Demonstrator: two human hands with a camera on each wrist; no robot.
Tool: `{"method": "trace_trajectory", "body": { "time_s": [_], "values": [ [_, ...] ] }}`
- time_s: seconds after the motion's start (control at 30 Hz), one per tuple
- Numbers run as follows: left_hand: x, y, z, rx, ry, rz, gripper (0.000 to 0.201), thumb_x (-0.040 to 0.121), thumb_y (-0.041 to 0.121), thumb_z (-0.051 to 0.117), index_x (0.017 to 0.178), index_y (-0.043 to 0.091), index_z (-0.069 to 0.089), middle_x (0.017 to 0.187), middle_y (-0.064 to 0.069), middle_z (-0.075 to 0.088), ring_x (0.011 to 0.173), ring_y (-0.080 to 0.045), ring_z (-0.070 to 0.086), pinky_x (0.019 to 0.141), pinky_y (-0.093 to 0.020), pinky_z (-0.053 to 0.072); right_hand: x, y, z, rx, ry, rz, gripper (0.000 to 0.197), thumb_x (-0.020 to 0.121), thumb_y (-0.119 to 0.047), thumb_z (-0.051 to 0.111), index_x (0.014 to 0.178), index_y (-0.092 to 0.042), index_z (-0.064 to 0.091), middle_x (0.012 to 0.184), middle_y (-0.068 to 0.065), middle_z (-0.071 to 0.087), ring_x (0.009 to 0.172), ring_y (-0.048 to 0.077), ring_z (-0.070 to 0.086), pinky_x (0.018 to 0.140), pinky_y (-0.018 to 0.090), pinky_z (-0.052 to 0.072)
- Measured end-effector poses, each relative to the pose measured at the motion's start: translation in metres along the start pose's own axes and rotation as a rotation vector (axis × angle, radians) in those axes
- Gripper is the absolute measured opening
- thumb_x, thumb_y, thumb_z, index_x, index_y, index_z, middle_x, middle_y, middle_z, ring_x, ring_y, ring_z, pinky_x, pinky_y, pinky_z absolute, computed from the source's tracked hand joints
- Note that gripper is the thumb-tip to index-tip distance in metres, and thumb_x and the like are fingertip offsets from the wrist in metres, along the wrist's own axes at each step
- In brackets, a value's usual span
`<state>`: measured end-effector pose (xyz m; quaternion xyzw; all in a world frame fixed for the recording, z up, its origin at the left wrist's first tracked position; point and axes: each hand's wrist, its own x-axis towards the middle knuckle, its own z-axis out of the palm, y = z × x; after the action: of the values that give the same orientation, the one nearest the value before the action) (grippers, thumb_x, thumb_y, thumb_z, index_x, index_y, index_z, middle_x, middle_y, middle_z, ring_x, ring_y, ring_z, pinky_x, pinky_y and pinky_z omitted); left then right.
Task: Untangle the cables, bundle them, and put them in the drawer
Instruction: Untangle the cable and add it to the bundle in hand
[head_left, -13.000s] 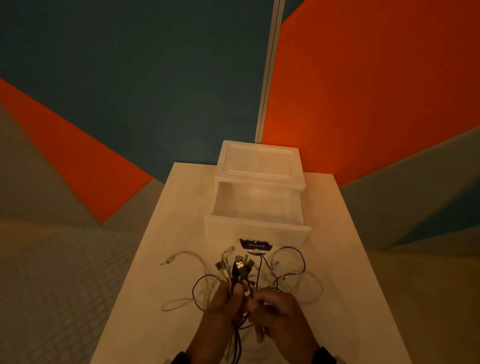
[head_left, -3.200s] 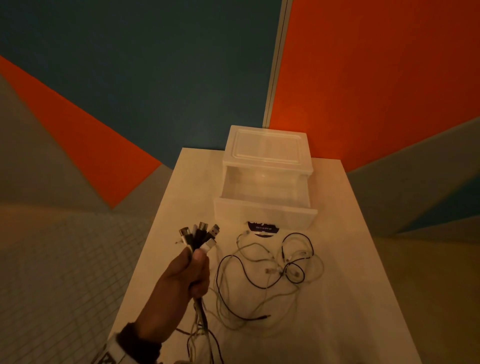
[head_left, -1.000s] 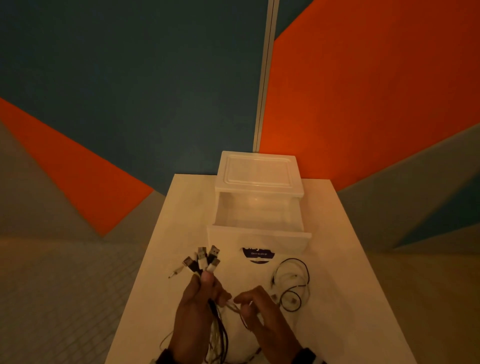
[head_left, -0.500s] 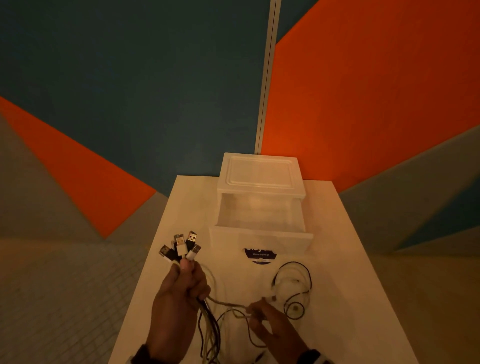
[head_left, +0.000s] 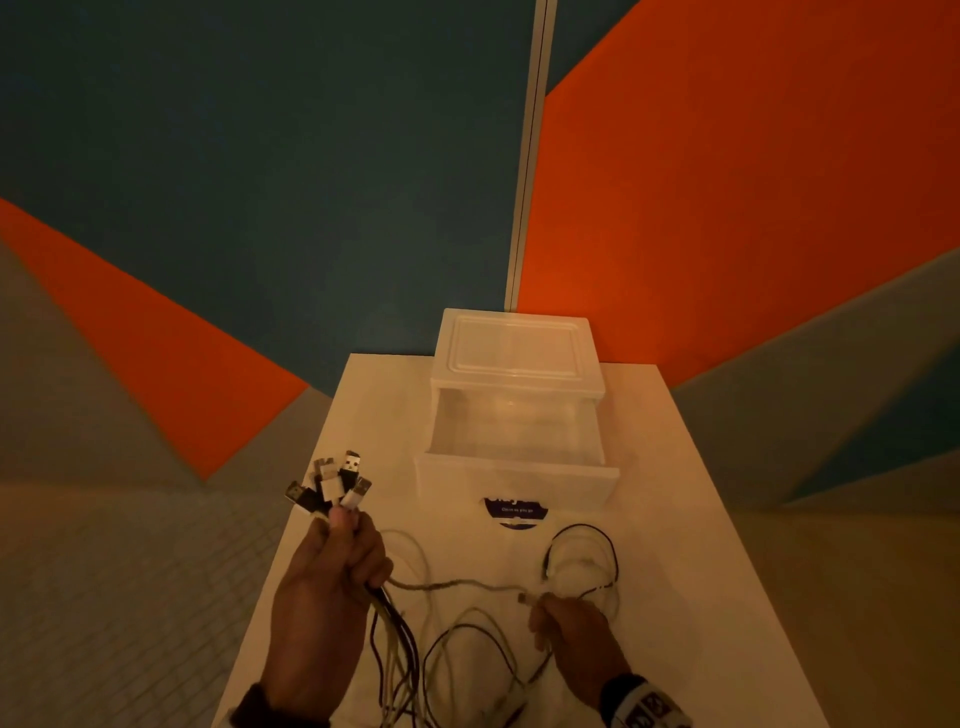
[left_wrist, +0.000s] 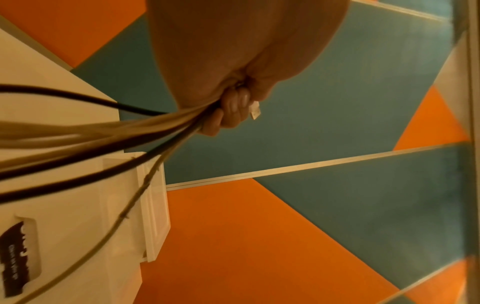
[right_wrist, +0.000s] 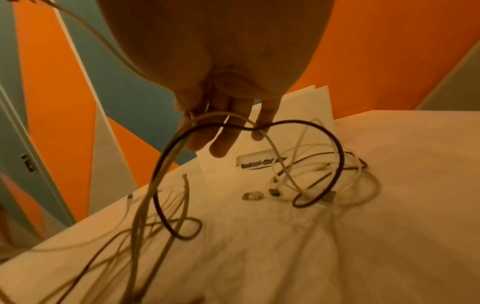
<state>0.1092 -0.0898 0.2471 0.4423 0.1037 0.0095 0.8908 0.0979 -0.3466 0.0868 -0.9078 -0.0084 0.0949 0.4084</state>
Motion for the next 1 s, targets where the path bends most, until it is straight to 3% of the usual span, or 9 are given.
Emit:
{"method": "trace_trajectory", "body": {
  "time_s": [0.2,0.33,0.47,0.6,0.7,0.83,0.9,0.97,1.0],
  "values": [
    [-0.008,-0.028,0.015,0.316,0.023,-0.077,0.018,0.096,0.022,0.047,0.091,0.006,0.053,0.056,0.0,0.043,0.047,-0.011,0.031,0.049,-0.029,0.026,0.007,-0.083,-0.034,0.148,0.259,-0.142,0.028,0.097,-0.025,0.05,0.071,-0.025,0.062,0.066,-0.009,0.069,0.066,0.006,0.064,0.069,0.021,0.049],
    [-0.016,-0.045,0.033,0.434,-0.024,-0.054,0.028,0.099,0.021,0.042,0.103,0.003,0.063,0.076,-0.009,0.071,0.05,-0.014,0.039,0.05,-0.03,0.032,-0.009,-0.123,-0.035,-0.029,0.228,-0.313,0.029,0.096,-0.047,0.04,0.073,-0.034,0.054,0.071,-0.015,0.061,0.083,0.005,0.056,0.081,0.024,0.043],
    [-0.019,-0.044,0.041,0.362,-0.042,-0.037,0.03,0.098,0.023,0.044,0.101,0.001,0.065,0.076,-0.019,0.064,0.053,-0.013,0.039,0.051,-0.027,0.041,-0.024,-0.133,-0.028,-0.083,0.136,-0.404,0.03,0.096,-0.043,0.036,0.081,-0.03,0.057,0.071,-0.017,0.057,0.078,0.001,0.048,0.078,0.015,0.035],
    [-0.019,-0.035,0.039,0.283,-0.022,0.023,0.03,0.092,0.028,0.047,0.1,0.0,0.055,0.073,-0.011,0.04,0.056,-0.013,0.032,0.053,-0.025,0.033,-0.028,-0.11,-0.019,-0.145,0.002,-0.361,0.026,0.093,-0.05,0.037,0.089,-0.032,0.055,0.084,-0.018,0.057,0.084,0.003,0.048,0.082,0.022,0.038],
    [-0.021,-0.029,0.034,0.271,-0.025,0.037,0.028,0.09,0.029,0.048,0.097,0.002,0.051,0.072,-0.007,0.039,0.057,-0.012,0.031,0.056,-0.029,0.029,-0.025,-0.09,-0.014,-0.214,0.009,-0.321,0.026,0.093,-0.049,0.039,0.091,-0.029,0.057,0.087,-0.014,0.058,0.084,0.004,0.048,0.083,0.021,0.033],
    [-0.021,-0.021,0.03,0.2,-0.02,0.042,0.03,0.088,0.03,0.048,0.103,0.006,0.057,0.069,0.0,0.041,0.058,-0.01,0.031,0.058,-0.031,0.025,-0.021,-0.062,-0.007,-0.396,-0.04,-0.252,0.056,0.093,-0.055,0.011,0.1,-0.024,0.057,0.102,-0.005,0.061,0.098,0.017,0.053,0.087,0.031,0.033],
    [-0.02,-0.013,0.028,0.178,-0.015,0.059,0.028,0.09,0.028,0.046,0.104,0.006,0.056,0.066,0.004,0.043,0.058,-0.009,0.031,0.058,-0.03,0.025,-0.022,-0.047,-0.004,-0.42,-0.034,-0.212,0.069,0.095,-0.054,0.001,0.096,-0.023,0.062,0.097,-0.005,0.065,0.092,0.018,0.059,0.086,0.034,0.042],
    [-0.022,-0.004,0.029,0.162,-0.03,0.089,0.023,0.093,0.026,0.044,0.101,0.008,0.055,0.065,0.006,0.043,0.058,-0.008,0.031,0.057,-0.028,0.026,-0.02,-0.035,-0.006,-0.498,-0.055,-0.065,0.074,0.1,-0.043,-0.004,0.09,-0.025,0.067,0.089,-0.009,0.069,0.083,0.015,0.067,0.076,0.035,0.053],
    [-0.023,0.0,0.029,0.154,-0.039,0.104,0.02,0.095,0.025,0.042,0.098,0.01,0.055,0.066,0.006,0.042,0.059,-0.009,0.031,0.057,-0.028,0.026,-0.017,-0.024,-0.003,-0.548,-0.068,-0.031,0.071,0.1,-0.037,-0.004,0.099,-0.025,0.066,0.097,-0.008,0.068,0.092,0.016,0.067,0.081,0.037,0.052]
  ]
}}
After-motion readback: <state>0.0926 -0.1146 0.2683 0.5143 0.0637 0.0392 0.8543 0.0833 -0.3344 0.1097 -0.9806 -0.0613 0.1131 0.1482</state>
